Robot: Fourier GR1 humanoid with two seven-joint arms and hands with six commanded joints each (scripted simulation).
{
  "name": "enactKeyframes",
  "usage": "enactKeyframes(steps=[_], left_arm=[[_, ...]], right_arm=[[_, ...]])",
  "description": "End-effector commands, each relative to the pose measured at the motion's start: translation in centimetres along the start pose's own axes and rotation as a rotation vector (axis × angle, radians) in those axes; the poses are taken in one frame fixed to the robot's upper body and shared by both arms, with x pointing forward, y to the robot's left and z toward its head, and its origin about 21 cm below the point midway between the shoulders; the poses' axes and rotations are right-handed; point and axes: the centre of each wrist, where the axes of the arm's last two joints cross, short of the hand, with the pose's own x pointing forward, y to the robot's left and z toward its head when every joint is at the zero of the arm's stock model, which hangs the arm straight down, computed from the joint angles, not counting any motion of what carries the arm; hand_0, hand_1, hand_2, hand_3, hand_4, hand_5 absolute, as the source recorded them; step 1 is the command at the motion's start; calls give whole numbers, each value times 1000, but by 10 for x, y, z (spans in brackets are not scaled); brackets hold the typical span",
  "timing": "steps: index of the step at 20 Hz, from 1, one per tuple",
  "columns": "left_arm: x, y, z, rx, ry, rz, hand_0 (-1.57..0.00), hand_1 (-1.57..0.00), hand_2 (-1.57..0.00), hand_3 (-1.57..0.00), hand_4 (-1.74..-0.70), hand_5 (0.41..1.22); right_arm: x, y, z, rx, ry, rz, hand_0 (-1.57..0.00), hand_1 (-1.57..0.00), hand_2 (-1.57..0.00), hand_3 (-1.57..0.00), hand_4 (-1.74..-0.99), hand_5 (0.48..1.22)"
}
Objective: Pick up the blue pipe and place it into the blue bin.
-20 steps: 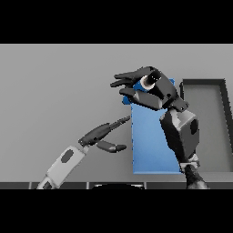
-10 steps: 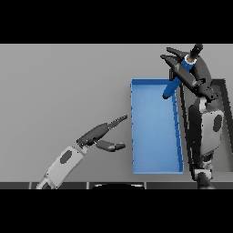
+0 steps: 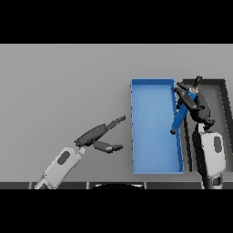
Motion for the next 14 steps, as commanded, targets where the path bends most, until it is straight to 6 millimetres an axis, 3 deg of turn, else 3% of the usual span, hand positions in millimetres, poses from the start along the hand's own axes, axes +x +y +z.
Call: enactKeyframes(steps=[1, 2, 3, 6, 8, 9, 11, 13, 14], left_arm=[[5, 1, -4, 4, 3, -6, 1, 1, 1, 1, -828, 470], [2, -1, -3, 3, 14, -8, 1, 1, 1, 1, -826, 470], [4, -1, -4, 3, 14, -7, 1, 1, 1, 1, -827, 471], [4, -3, -4, -1, 16, -9, 1, 1, 1, 1, -826, 475], [8, -5, -6, 6, 17, -6, 1, 1, 1, 1, -827, 474], [8, -4, -5, 1, 13, -2, 1, 1, 1, 1, -829, 474], [6, -6, -6, -1, 17, -5, 1, 1, 1, 1, -829, 476], [5, -6, -8, -1, 19, -10, 1, 1, 1, 1, -828, 476], [4, -5, -6, 1, 21, -13, 1, 1, 1, 1, -826, 477]], right_arm=[[-6, 1, 2, -6, 33, 10, -1571, -1571, -1571, -1351, -1548, 1221], [-16, 2, 6, -8, 79, 18, -1571, -1571, -1571, -1080, -1586, 1221], [-23, 3, 7, -8, 119, 42, -1571, -1571, -1571, -1178, -1569, 1221], [-46, 8, 13, -16, 236, 81, -1571, -1571, -1571, -693, -1653, 1205], [-56, 8, 15, -50, 322, 76, -1571, -1571, -1571, -1009, -1583, 1199], [-60, 9, 16, -58, 369, 45, -1465, -1382, -1333, -807, -1534, 1190], [-63, 11, 14, -46, 412, 27, -937, -884, -853, -516, -1404, 1159], [-65, 12, 10, -43, 471, 9, -599, -566, -545, -330, -1302, 1182], [-65, 14, 9, -20, 482, 38, -479, -452, -436, -264, -1264, 1139]])
